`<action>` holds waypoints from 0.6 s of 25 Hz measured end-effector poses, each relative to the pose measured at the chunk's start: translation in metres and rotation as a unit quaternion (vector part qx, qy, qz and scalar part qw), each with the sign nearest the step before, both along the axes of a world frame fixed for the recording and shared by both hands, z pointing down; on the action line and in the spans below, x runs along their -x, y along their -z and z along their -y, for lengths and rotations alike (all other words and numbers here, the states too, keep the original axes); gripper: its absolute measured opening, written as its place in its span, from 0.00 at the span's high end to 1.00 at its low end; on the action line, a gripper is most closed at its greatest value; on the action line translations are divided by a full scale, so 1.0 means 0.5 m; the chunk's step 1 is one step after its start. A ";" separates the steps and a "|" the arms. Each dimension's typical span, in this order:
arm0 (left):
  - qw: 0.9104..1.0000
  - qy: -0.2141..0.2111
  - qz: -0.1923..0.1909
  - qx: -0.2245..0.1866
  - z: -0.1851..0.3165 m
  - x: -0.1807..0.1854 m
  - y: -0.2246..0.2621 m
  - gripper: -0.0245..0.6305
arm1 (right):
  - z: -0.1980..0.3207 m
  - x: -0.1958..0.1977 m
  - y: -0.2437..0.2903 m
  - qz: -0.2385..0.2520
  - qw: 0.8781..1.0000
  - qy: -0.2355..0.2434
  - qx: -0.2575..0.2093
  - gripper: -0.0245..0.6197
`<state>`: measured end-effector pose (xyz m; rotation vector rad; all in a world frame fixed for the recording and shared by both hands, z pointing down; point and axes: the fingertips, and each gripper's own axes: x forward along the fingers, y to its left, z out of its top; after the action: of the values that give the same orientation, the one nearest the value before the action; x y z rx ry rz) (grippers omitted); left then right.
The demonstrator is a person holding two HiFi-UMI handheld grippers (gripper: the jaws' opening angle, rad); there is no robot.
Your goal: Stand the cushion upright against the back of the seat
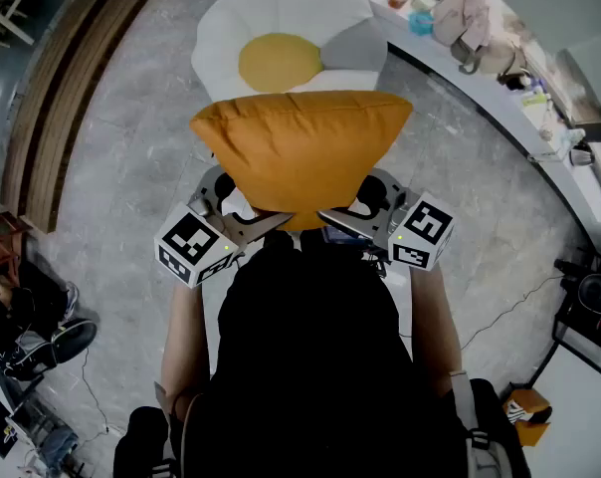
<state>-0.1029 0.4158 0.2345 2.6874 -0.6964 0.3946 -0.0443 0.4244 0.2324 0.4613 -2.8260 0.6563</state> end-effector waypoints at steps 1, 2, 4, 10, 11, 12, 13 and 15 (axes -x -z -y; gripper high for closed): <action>1.000 -0.001 0.000 0.000 0.000 0.000 -0.001 0.35 | 0.000 0.000 -0.001 -0.001 1.000 0.001 -0.001 0.52; 1.000 -0.003 0.001 0.001 0.000 0.000 -0.002 0.35 | -0.001 0.001 -0.002 -0.003 1.000 0.002 -0.001 0.52; 1.000 -0.004 -0.002 0.003 -0.001 0.002 -0.004 0.35 | -0.002 0.003 -0.003 -0.002 1.000 0.002 0.002 0.52; 1.000 -0.002 -0.014 0.003 -0.015 0.033 0.004 0.35 | -0.014 0.033 0.009 0.001 1.000 0.005 0.003 0.50; 1.000 -0.002 -0.013 0.003 -0.016 0.039 0.005 0.35 | -0.015 0.039 0.009 0.001 1.000 0.005 0.003 0.50; 1.000 -0.002 -0.013 0.003 -0.016 0.044 0.003 0.35 | -0.015 0.045 0.007 0.001 1.000 0.005 0.004 0.50; 1.000 -0.002 -0.012 0.004 -0.016 0.050 0.001 0.35 | -0.016 0.050 0.005 0.001 1.000 0.004 0.005 0.50; 1.000 -0.003 -0.011 0.005 -0.019 0.064 -0.003 0.35 | -0.019 0.064 0.001 0.000 1.000 0.003 0.006 0.50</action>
<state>-0.1346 0.4254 0.2359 2.6800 -0.6782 0.3683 -0.0764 0.4339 0.2318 0.4493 -2.8212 0.6721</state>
